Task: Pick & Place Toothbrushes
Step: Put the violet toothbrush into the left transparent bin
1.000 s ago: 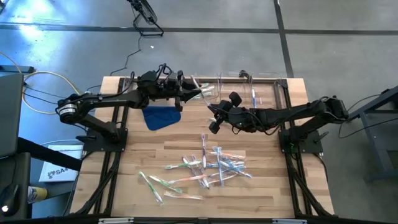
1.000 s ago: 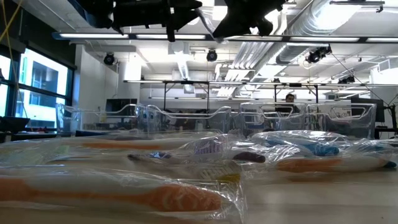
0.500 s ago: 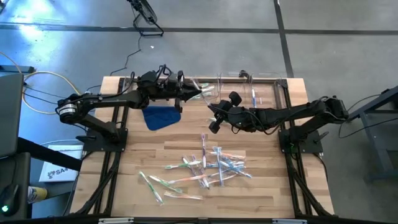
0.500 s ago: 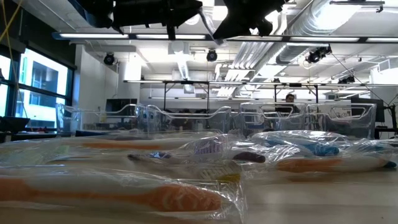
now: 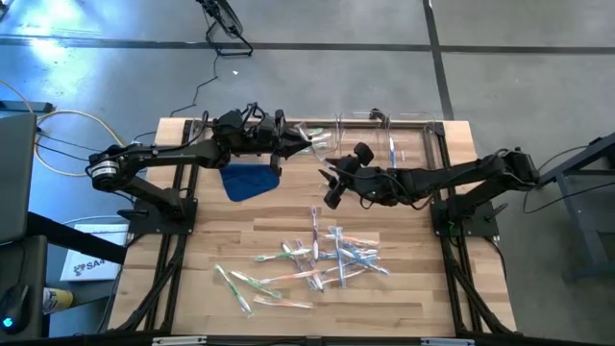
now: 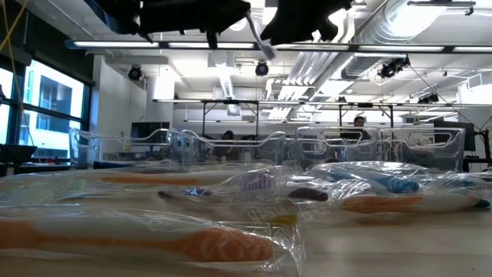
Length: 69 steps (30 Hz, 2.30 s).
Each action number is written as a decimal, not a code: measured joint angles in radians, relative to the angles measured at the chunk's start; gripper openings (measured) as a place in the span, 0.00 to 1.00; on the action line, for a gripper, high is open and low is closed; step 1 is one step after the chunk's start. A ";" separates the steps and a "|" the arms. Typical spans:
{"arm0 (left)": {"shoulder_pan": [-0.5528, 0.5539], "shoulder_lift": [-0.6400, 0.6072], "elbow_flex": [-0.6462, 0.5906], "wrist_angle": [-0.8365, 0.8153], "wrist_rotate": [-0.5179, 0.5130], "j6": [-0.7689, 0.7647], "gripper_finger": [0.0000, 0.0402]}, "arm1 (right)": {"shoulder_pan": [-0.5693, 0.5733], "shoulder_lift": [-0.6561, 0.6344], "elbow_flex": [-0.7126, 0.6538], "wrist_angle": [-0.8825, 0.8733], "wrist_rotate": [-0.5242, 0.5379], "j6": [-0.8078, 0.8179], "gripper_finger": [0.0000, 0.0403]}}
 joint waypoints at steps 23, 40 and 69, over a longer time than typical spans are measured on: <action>0.335 -0.131 0.000 -0.373 0.225 0.160 0.11 | 0.070 -0.232 0.001 -0.578 -0.033 0.303 0.49; 0.469 -0.298 0.185 -1.173 -0.157 0.469 0.11 | 0.054 -0.032 0.000 -0.605 -0.273 0.340 0.02; 0.581 0.091 0.298 -1.634 -0.394 0.622 0.11 | 0.039 0.120 0.000 -0.448 -0.397 0.338 0.00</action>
